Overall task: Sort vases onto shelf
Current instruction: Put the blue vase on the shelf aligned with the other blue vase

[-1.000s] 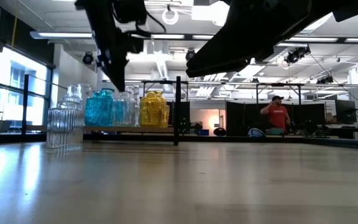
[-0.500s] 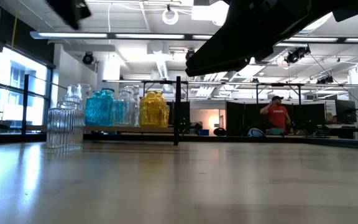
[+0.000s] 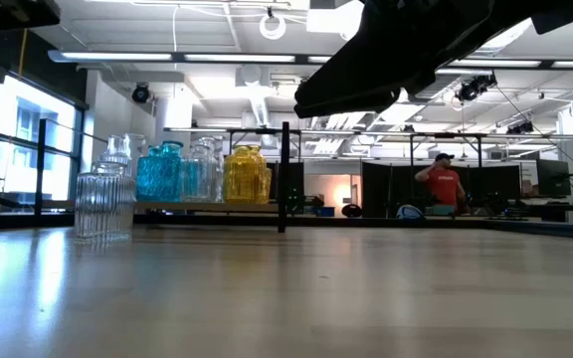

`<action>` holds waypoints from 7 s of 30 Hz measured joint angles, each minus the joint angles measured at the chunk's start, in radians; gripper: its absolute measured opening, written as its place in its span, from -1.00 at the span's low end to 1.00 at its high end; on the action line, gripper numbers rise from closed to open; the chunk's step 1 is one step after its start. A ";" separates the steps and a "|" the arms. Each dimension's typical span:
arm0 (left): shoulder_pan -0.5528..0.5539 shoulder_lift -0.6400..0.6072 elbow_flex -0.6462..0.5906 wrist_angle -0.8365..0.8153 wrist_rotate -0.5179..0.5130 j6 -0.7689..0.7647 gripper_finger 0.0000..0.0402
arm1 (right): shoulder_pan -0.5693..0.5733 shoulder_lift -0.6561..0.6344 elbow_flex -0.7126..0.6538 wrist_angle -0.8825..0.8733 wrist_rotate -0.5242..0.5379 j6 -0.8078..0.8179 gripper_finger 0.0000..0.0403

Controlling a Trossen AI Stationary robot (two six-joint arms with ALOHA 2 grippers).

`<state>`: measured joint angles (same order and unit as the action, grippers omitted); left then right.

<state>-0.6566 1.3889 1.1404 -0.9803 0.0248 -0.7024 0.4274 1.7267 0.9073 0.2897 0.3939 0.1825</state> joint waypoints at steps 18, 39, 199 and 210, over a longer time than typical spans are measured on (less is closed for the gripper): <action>-0.105 0.060 0.000 -0.108 -0.014 -0.092 -0.35 | 0.001 0.000 0.000 -0.011 0.000 0.000 -0.32; -0.075 0.168 0.000 -0.125 0.000 -0.015 -0.73 | 0.005 0.000 0.000 -0.016 0.000 0.000 -0.32; 0.785 -0.182 -0.363 0.172 -0.170 0.353 -0.41 | 0.038 0.000 0.000 -0.004 0.019 -0.027 -0.32; 0.786 -0.180 -0.365 0.247 -0.167 0.313 -0.06 | 0.038 0.000 0.000 -0.005 0.019 -0.027 -0.32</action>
<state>0.1293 1.2087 0.7753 -0.7336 -0.1417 -0.3892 0.4656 1.7271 0.9073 0.2852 0.4128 0.1558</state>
